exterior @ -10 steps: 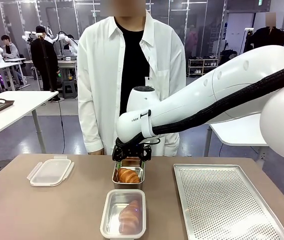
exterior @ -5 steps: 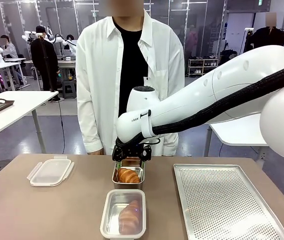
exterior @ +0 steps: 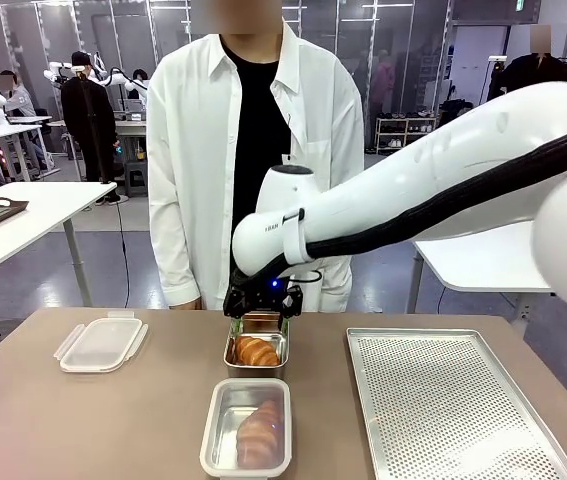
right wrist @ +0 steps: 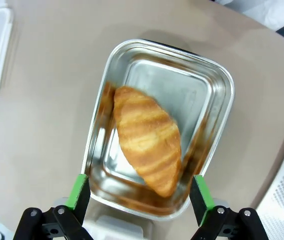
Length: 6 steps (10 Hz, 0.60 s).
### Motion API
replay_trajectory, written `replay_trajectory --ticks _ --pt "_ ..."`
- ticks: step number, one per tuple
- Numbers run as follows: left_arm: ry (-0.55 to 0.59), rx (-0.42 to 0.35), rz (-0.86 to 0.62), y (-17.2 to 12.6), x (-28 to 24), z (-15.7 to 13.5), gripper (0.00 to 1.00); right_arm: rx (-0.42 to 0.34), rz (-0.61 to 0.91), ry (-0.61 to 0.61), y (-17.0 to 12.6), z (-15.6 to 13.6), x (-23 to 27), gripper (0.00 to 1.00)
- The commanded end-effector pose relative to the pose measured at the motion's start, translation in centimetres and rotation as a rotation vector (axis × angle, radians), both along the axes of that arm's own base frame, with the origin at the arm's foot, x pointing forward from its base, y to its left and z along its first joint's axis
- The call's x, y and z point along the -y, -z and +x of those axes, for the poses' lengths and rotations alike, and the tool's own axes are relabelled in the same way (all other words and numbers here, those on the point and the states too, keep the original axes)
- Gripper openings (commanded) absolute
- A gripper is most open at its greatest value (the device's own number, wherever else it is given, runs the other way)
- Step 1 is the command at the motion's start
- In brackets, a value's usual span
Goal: Place the bread into the airtight container.
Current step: Pick up a Butter Roll and place it into an empty Airtight Container.
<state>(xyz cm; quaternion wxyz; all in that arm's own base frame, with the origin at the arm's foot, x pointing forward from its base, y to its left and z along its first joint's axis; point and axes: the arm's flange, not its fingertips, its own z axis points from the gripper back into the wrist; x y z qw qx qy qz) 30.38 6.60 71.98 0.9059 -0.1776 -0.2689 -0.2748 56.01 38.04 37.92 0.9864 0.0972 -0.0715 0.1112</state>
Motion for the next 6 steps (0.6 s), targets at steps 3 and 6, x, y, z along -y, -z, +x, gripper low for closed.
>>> replay_trajectory --ticks 3,6 --pt "0.017 0.003 0.001 -0.1 0.0 -0.1 1.0 -0.042 0.019 -0.247 -9.8 -5.7 10.5 1.0" --pt "0.017 0.003 0.001 -0.1 0.0 -0.1 1.0 0.033 0.076 -0.414 -15.9 -10.4 20.3 1.0"
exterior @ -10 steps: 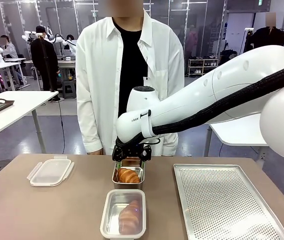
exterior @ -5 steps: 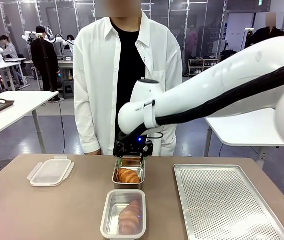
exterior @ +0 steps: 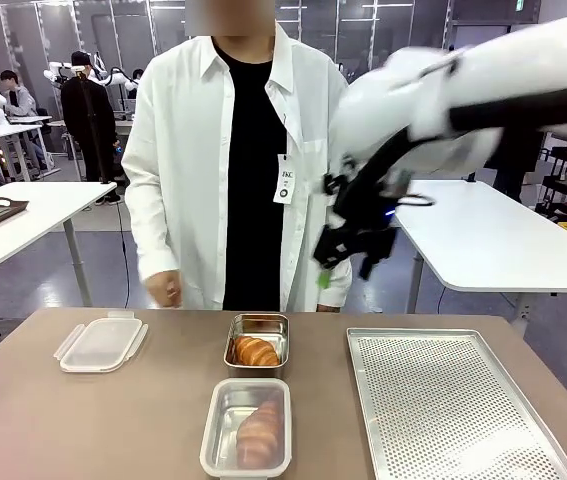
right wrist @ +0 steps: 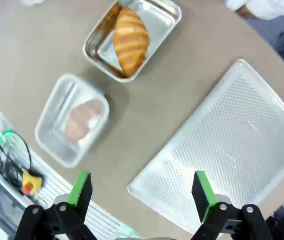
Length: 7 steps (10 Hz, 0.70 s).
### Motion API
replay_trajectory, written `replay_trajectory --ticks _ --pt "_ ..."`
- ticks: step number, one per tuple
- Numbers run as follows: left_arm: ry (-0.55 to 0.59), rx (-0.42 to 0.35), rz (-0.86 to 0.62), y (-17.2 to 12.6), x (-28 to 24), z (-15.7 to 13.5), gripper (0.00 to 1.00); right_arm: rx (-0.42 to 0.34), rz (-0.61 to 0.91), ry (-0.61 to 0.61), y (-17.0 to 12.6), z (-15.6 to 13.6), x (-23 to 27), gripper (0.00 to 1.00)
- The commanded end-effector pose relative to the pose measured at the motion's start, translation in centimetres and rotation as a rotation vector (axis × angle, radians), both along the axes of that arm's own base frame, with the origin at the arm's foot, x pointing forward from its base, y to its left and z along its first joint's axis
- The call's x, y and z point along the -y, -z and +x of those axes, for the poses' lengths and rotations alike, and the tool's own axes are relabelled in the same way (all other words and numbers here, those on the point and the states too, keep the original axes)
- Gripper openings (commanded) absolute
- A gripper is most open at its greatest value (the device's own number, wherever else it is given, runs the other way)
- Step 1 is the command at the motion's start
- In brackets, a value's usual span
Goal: Place the bread into the airtight container.
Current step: Pick up a Butter Roll and place it into an empty Airtight Container.
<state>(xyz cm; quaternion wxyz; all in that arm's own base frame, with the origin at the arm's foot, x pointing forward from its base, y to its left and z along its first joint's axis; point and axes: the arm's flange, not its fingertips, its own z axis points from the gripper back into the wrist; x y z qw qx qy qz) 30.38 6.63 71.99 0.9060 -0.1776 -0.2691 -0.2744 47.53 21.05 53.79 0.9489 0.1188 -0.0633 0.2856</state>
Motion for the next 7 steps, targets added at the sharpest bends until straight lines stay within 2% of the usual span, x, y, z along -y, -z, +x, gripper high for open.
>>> replay_trajectory --ticks 1,2,3,5,7 --pt "0.017 0.003 0.001 0.0 0.0 -0.1 1.0 -0.031 0.112 -0.059 -2.2 -4.2 7.1 1.0" --pt "0.017 0.003 0.001 0.0 0.0 -0.1 1.0 0.021 0.124 -0.08 -3.9 -6.3 10.4 1.0" --pt "0.017 0.003 0.001 0.0 0.0 -0.1 1.0 0.081 0.167 -0.024 -5.5 -8.4 13.5 1.0" --pt "0.017 0.003 0.001 0.0 0.0 -0.1 1.0 0.189 0.198 0.015 -8.5 -12.8 19.1 1.0" --pt "0.017 0.003 0.001 0.0 0.0 -0.1 1.0 0.28 0.225 0.038 -10.9 -15.8 22.0 1.0"
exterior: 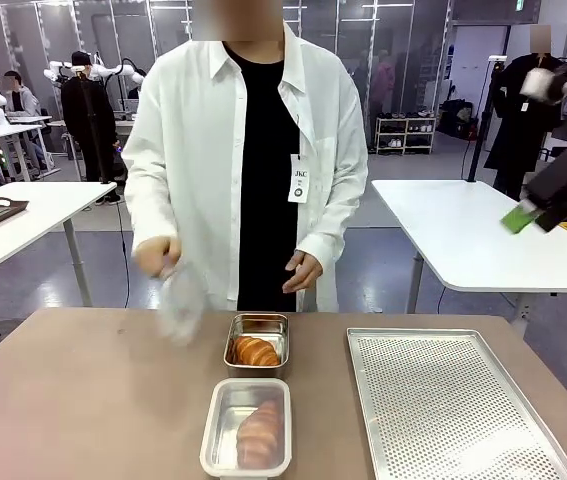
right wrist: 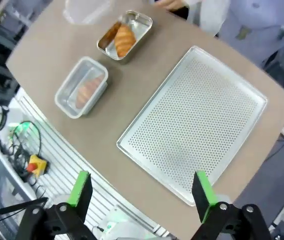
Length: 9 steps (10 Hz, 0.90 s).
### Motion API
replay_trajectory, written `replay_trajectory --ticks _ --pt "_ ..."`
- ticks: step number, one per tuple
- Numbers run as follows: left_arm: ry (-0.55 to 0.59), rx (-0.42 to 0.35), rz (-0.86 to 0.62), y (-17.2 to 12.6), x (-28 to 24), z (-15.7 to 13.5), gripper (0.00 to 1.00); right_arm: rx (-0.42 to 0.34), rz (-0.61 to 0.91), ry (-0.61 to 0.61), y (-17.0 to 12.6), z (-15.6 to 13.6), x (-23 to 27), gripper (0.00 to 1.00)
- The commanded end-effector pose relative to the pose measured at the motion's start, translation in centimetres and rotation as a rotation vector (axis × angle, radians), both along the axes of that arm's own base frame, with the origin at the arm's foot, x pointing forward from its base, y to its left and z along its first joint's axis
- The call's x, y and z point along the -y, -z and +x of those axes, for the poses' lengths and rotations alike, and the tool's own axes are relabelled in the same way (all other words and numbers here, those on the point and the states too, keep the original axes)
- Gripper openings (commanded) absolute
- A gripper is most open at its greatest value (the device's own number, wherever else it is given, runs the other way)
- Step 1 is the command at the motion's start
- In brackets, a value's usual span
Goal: Place the bread into the airtight container.
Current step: Pick up a Butter Roll and place it into an empty Airtight Container.
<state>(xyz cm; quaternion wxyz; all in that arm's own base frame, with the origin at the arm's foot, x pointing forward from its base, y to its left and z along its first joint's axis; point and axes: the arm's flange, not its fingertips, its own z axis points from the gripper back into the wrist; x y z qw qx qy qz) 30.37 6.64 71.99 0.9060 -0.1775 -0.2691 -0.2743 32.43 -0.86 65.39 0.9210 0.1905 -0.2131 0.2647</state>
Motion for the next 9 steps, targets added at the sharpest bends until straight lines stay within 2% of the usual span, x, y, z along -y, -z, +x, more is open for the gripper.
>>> replay_trajectory --ticks 1,2,3,9 --pt "0.018 0.003 0.001 0.0 0.0 -0.1 1.0 0.062 -0.026 0.014 0.3 -1.5 0.7 1.0" --pt "0.018 0.003 0.001 0.0 0.0 -0.1 1.0 0.069 0.006 0.034 -0.1 -1.9 0.6 1.0" --pt "0.018 0.003 0.001 0.0 0.0 -0.1 1.0 0.036 0.005 0.015 -0.9 -1.4 0.9 1.0" --pt "0.018 0.003 0.001 0.0 0.0 -0.1 1.0 0.036 0.005 0.015 -0.9 -1.4 0.9 1.0"
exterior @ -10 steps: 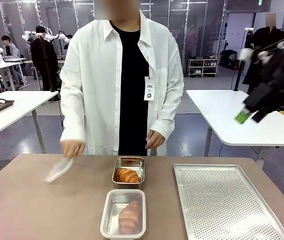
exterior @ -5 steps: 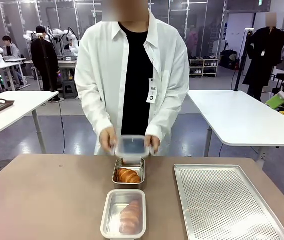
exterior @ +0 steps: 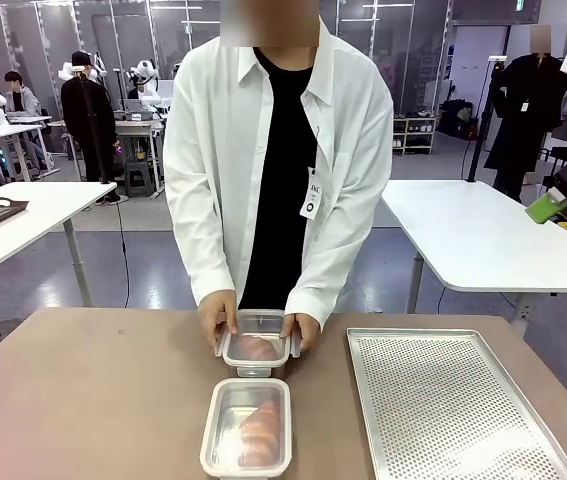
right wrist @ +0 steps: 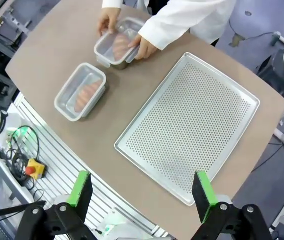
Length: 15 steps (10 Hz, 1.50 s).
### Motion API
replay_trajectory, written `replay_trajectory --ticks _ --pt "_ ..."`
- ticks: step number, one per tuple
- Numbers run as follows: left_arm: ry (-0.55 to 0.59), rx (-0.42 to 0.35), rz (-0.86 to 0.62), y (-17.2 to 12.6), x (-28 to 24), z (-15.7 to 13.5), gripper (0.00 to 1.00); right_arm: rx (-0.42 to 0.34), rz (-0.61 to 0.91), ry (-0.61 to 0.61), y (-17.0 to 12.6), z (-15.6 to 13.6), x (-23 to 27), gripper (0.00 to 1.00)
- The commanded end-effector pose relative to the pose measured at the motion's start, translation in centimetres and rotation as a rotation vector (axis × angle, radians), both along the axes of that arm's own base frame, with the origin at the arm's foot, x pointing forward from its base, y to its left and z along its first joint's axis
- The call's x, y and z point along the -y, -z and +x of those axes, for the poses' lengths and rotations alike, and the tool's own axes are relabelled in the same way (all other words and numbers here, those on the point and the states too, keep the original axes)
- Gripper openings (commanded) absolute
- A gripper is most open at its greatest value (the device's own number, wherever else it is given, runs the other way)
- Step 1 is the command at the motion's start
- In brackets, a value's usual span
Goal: Place the bread into the airtight container.
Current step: Pick up a Butter Roll and place it into an empty Airtight Container.
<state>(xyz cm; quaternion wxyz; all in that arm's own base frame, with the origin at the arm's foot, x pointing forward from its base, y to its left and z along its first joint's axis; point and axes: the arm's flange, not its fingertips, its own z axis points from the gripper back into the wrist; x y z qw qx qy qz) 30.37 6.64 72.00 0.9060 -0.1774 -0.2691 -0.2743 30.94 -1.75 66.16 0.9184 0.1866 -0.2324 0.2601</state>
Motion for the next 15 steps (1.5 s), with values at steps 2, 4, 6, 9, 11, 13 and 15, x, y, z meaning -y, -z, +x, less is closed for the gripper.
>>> replay_trajectory --ticks 2,4,6,9,11,13,15 --pt "0.018 0.003 0.001 -0.04 0.03 -0.09 1.0 -0.001 -0.001 -0.001 -0.13 0.08 0.0 1.0" --pt "0.018 0.003 0.001 -0.04 0.03 -0.09 1.0 -0.001 -0.001 -0.001 -0.13 0.08 0.0 1.0" --pt "0.018 0.003 0.001 -0.04 0.03 -0.09 1.0 -0.001 -0.001 -0.001 -0.13 0.08 0.0 1.0" --pt "0.018 0.003 0.001 -0.04 0.03 -0.09 1.0 -0.001 -0.001 -0.001 -0.13 0.08 0.0 1.0" --pt "0.018 0.003 0.001 -0.04 0.03 -0.09 1.0 -0.001 -0.001 -0.001 -0.13 0.08 0.0 1.0" --pt "0.018 0.003 0.001 -0.04 0.03 -0.09 1.0 -0.001 -0.001 -0.001 -0.13 0.08 0.0 1.0" --pt "0.018 0.003 0.001 -0.04 0.03 -0.09 1.0 -0.001 -0.001 -0.001 -0.13 0.08 0.0 1.0"
